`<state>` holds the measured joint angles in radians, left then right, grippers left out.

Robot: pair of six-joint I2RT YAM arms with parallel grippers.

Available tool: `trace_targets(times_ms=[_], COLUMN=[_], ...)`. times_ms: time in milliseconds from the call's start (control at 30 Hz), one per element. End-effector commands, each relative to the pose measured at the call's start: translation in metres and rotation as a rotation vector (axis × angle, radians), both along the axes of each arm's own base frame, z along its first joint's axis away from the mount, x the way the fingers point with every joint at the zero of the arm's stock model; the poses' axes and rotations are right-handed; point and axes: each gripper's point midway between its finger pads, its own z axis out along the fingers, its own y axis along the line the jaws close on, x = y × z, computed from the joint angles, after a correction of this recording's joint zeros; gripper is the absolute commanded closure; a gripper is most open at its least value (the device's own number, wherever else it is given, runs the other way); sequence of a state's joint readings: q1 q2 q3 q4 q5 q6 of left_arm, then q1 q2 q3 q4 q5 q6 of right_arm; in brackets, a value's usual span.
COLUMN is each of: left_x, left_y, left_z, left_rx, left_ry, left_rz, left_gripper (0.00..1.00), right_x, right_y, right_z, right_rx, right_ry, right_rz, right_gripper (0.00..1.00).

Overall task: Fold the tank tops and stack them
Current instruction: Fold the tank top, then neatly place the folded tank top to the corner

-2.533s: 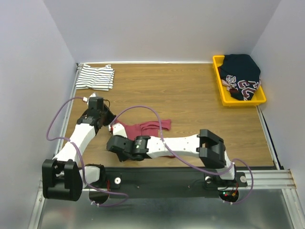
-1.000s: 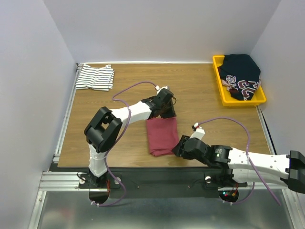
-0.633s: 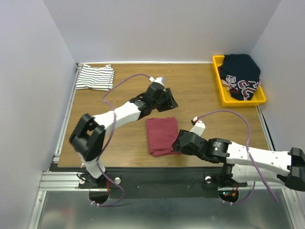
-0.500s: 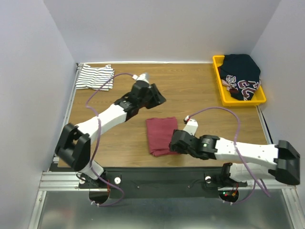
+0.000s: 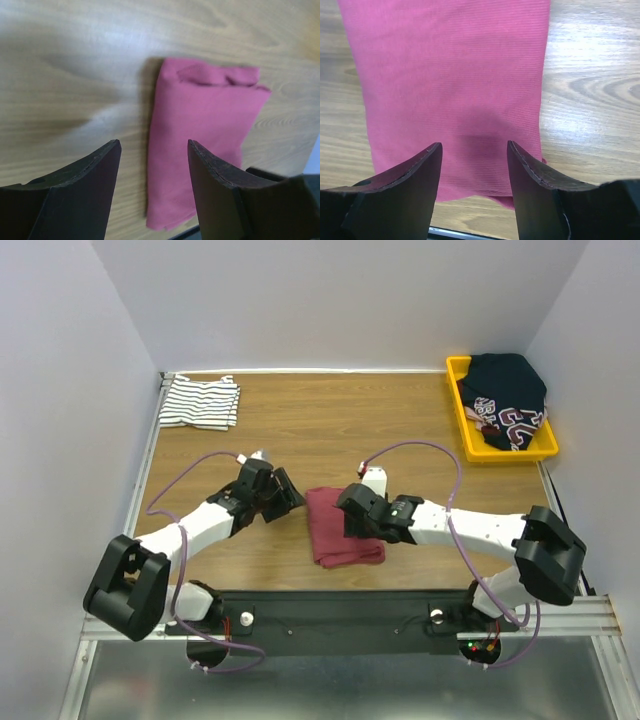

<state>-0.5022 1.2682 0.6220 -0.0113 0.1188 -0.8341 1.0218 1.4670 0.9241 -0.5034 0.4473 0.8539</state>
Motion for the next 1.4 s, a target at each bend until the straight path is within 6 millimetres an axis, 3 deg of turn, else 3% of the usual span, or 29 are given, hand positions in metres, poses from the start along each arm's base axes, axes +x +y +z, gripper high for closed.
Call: trace_targets(times_ms=[0, 67, 167, 267, 500, 633, 700, 900, 933, 1067, 1167, 1200, 1233, 1267, 1367], left_x=[-0.015, -0.029, -0.031, -0.035, -0.043, -0.047, -0.044, -0.028, -0.025, 0.007, 0.022, 0.038, 0.045, 0.063, 0.099], left_y=[-0.01, -0.015, -0.03, -0.034, -0.042, -0.03, -0.03, -0.031, -0.031, -0.028, -0.02, -0.022, -0.021, -0.021, -0.013], left_z=[0.0, -0.013, -0.012, -0.026, -0.048, -0.071, -0.074, -0.076, -0.074, -0.06, -0.063, -0.05, -0.054, -0.04, -0.028], left_rx=[-0.098, -0.137, -0.219, -0.202, -0.18, -0.104, -0.069, 0.028, 0.044, 0.16, 0.274, 0.308, 0.343, 0.382, 0.528], left_ry=[-0.019, 0.021, -0.007, 0.033, 0.106, 0.186, 0.193, 0.19, 0.182, 0.115, 0.125, 0.094, 0.1, 0.068, 0.026], left_rz=[-0.045, -0.087, -0.148, -0.172, -0.198, -0.131, -0.12, -0.099, -0.101, -0.078, -0.065, -0.062, -0.062, -0.037, -0.01], left_gripper=[0.33, 0.33, 0.33, 0.33, 0.36, 0.49, 0.53, 0.79, 0.86, 1.0, 1.0, 1.0, 1.0, 1.0, 1.0], right_x=[0.0, -0.005, -0.014, -0.021, -0.024, -0.024, -0.025, -0.027, -0.025, -0.009, 0.011, 0.02, 0.026, 0.036, 0.054], right_y=[0.011, 0.007, 0.008, 0.006, 0.003, 0.003, 0.004, 0.004, 0.005, 0.02, 0.024, 0.031, 0.031, 0.029, 0.032], right_z=[0.004, -0.005, -0.017, -0.026, -0.028, -0.025, -0.025, -0.025, -0.022, 0.01, 0.038, 0.06, 0.07, 0.08, 0.106], right_rx=[0.032, 0.031, 0.049, 0.057, 0.073, 0.084, 0.084, 0.088, 0.092, 0.144, 0.189, 0.232, 0.238, 0.251, 0.282], right_ry=[-0.003, 0.015, 0.052, 0.08, 0.081, 0.077, 0.079, 0.081, 0.072, 0.01, -0.035, -0.067, -0.089, -0.107, -0.15], right_rz=[0.063, 0.063, 0.081, 0.086, 0.083, 0.086, 0.092, 0.098, 0.102, 0.128, 0.139, 0.147, 0.158, 0.146, 0.161], right_gripper=[0.4, 0.4, 0.41, 0.43, 0.43, 0.43, 0.43, 0.43, 0.4, 0.27, 0.23, 0.22, 0.21, 0.21, 0.21])
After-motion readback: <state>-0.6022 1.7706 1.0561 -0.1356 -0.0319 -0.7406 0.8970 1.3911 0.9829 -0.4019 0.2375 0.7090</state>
